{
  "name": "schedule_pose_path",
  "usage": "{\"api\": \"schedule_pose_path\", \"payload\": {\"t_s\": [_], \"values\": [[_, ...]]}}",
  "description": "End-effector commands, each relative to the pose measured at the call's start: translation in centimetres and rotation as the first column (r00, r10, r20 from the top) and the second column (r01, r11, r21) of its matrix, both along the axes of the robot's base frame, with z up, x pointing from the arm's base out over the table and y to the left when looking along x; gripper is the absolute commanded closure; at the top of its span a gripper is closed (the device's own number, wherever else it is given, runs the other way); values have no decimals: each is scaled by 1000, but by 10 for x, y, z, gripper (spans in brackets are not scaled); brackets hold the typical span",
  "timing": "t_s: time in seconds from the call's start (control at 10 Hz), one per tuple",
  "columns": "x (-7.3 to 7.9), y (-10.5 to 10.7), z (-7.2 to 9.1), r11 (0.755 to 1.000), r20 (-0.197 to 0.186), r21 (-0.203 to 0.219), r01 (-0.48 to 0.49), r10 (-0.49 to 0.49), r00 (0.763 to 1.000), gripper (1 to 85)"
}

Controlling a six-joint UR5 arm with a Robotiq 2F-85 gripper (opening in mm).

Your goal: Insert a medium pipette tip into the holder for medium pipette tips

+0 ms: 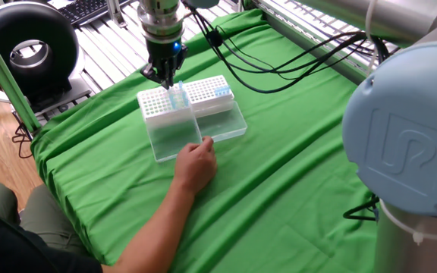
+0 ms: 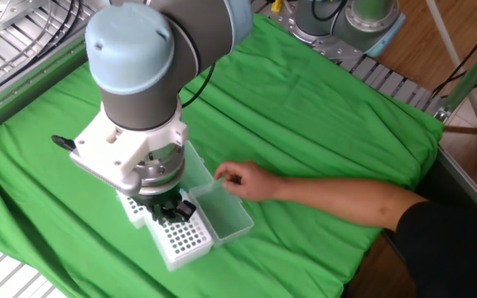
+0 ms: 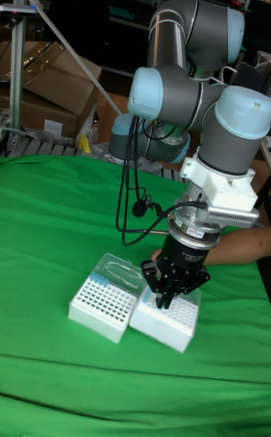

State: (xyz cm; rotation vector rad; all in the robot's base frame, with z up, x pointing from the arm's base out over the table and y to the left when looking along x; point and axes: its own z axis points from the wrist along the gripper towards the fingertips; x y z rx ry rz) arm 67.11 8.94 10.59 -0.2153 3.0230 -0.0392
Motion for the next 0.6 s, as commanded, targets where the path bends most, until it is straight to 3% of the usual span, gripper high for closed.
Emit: {"api": "schedule_pose_path", "payload": {"t_s": [0.0,0.2,0.5], "values": [[15,4,-3,999,62,37,0,-2,998,847],[23,6,-8,999,108,43,3,-8,994,847],[16,5,9,999,104,38,9,-13,995,847]]}}
